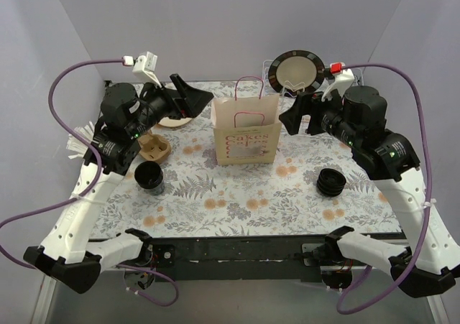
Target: Pack the takeout coffee
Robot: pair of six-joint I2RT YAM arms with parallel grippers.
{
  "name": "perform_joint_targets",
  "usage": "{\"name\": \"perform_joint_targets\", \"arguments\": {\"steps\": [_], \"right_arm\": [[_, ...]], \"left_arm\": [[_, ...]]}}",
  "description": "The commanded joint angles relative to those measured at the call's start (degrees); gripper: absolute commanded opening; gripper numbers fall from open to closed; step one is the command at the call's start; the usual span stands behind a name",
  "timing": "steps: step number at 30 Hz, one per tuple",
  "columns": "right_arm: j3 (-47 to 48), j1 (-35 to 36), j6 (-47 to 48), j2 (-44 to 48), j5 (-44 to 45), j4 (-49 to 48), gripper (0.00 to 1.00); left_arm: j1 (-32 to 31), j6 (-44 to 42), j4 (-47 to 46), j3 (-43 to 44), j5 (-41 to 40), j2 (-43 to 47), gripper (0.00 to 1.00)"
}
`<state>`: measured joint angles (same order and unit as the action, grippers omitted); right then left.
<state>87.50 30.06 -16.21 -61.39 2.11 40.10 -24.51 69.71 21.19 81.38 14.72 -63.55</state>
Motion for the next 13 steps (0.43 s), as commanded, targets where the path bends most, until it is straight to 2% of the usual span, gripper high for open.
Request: {"name": "perform_joint_targets", "arguments": {"steps": [1,7,13], "right_arm": [[-3.56,-0.18,-1.20,4.69,-1.84,-8.19,0.98],[-3.74,-0.18,-0.76,6.36,-3.34,-9.60,0.98],[-3.83,-0.18,-0.84,6.54,-2.46,-9.86,0.98]], "left_arm": [[-0.10,0.42,-3.35,-4.82,1.63,3.51,0.98],[-0.10,0.51,-6.07,-9.30,2.85,7.03,0.98],[-0.10,0.60,-7.30,-9.84,3.65,7.04,0.98]]}}
